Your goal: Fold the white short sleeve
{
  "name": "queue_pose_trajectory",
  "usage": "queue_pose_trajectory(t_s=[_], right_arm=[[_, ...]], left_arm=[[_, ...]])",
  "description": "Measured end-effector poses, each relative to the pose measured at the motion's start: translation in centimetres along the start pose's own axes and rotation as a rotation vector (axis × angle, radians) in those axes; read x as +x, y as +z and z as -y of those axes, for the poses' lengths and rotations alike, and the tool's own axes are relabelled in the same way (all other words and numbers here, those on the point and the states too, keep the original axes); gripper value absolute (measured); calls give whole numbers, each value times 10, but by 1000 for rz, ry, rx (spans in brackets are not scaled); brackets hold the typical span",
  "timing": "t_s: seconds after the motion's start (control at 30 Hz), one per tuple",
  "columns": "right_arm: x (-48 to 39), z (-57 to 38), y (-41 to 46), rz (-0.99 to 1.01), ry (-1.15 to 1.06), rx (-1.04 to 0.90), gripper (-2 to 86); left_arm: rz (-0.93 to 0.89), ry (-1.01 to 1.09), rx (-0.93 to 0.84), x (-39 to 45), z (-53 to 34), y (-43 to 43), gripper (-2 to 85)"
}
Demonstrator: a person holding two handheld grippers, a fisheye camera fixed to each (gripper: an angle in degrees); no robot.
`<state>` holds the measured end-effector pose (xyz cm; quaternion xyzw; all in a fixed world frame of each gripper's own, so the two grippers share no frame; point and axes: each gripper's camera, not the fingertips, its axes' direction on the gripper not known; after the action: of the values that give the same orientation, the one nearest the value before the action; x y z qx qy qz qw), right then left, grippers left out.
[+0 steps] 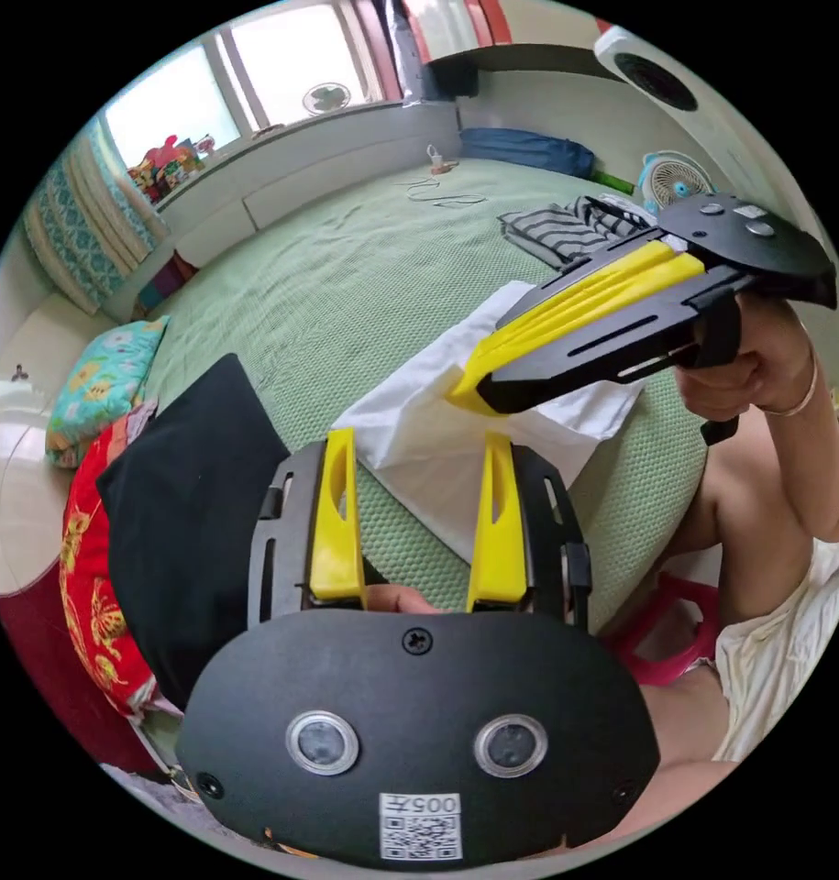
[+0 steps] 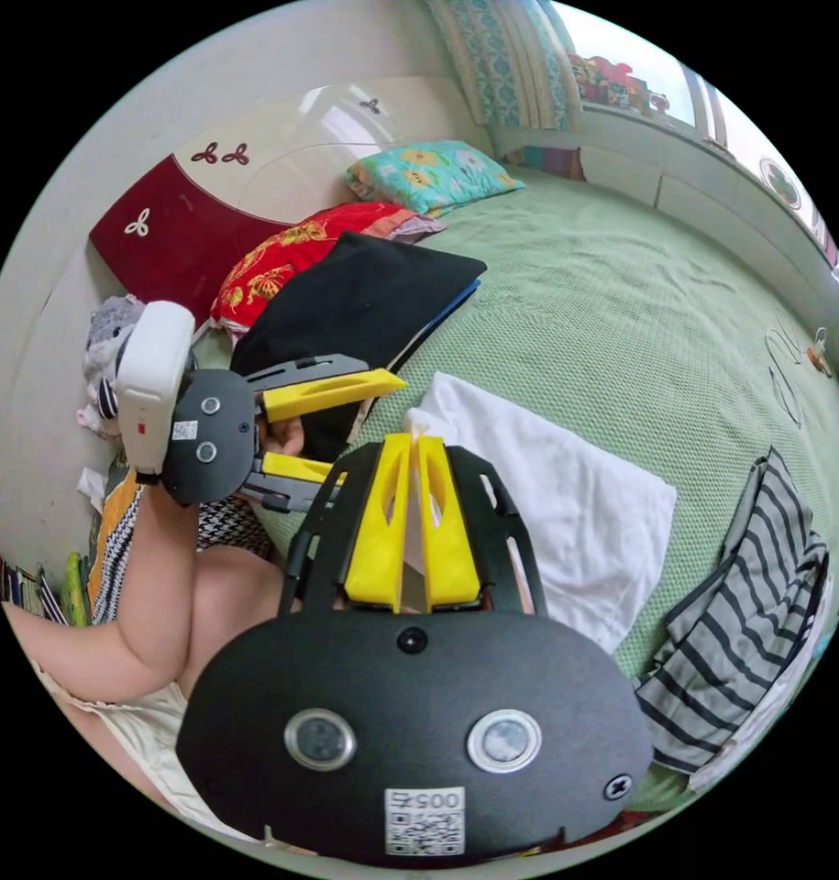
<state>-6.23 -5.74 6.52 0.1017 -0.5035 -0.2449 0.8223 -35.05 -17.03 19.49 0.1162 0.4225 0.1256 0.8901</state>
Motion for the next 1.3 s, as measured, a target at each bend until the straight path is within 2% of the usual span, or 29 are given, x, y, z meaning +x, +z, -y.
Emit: queue_pose_trajectory(t_s=[0.17, 0.27, 0.43, 0.6, 0.7, 0.87, 1.0, 1.13, 1.3], right_arm=[[4, 3, -5, -11, 22, -3, -15], [6, 4, -12, -22, 27, 6, -7], [5, -5, -40, -106, -75, 66, 62], [-8, -15, -15, -115, -287, -148, 94], [-18, -12, 12, -264, -320, -277, 94], [-16, -8, 44, -396, -280, -420, 73], [-8, 1, 39, -453, -163, -391, 9], [-9, 11, 20, -441, -116, -301, -4], [-7, 52, 5, -545, -129, -248, -8]], left_arm=[[-70, -17, -50, -3, 17, 15, 56], [-63, -47, -70, -9, 21, 16, 47], [-84, -135, -55, -27, 18, 13, 45], [-123, -185, -6, -46, 12, 4, 46], [-109, -241, 7, -58, 8, 0, 46], [-103, -301, 87, -73, 9, -13, 46], [-95, -317, 118, -84, 12, -17, 45], [-50, -333, 184, -102, 19, -28, 44], [-56, -442, 299, -135, 20, -31, 43]])
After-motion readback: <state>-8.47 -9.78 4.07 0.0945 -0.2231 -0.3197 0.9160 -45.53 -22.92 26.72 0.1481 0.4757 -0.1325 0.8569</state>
